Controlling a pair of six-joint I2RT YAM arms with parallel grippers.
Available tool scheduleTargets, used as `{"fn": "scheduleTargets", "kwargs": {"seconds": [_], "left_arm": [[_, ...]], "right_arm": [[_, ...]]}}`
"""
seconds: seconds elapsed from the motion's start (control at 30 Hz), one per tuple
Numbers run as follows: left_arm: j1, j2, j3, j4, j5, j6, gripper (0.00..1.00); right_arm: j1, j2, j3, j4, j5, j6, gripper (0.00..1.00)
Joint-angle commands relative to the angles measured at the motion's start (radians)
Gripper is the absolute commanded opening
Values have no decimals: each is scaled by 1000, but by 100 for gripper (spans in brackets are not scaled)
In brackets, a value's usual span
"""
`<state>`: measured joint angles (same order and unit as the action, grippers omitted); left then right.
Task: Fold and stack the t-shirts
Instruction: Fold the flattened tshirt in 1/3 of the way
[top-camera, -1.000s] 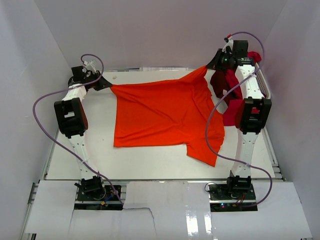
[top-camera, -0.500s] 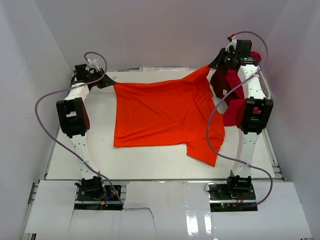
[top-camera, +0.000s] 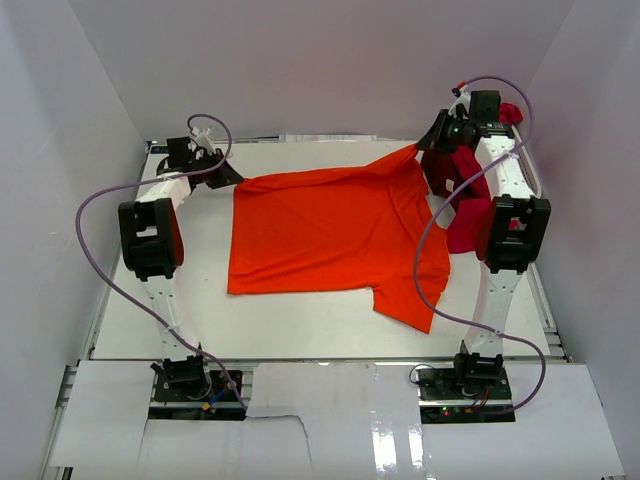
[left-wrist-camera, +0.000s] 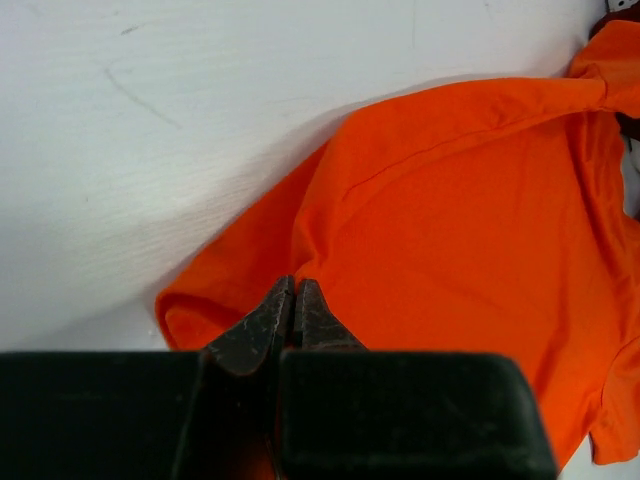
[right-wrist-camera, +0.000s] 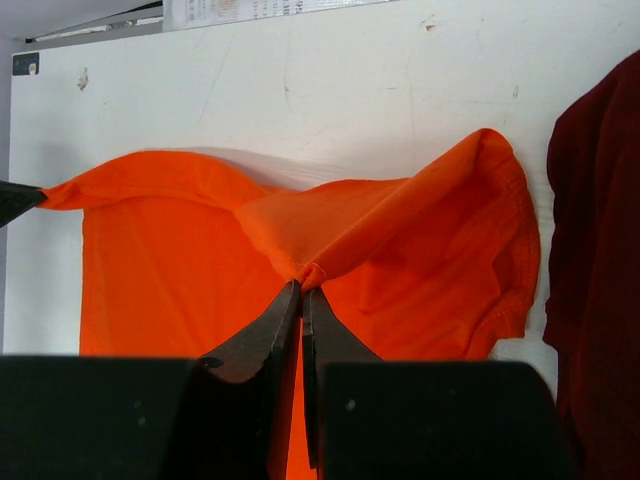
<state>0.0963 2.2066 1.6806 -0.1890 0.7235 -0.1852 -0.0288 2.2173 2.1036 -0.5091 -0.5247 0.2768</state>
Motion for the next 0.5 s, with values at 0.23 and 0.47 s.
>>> {"fn": "scheduleTargets", "kwargs": {"seconds": [0.23,0.47], "left_arm": [[10,-234,-202,77,-90,36,0],[10,-231,-211,88,-88,36,0]], "right_arm": [[0,-169,-97,0,6,-34,8],[1,-217,-175,-9,8,-41,8]]}}
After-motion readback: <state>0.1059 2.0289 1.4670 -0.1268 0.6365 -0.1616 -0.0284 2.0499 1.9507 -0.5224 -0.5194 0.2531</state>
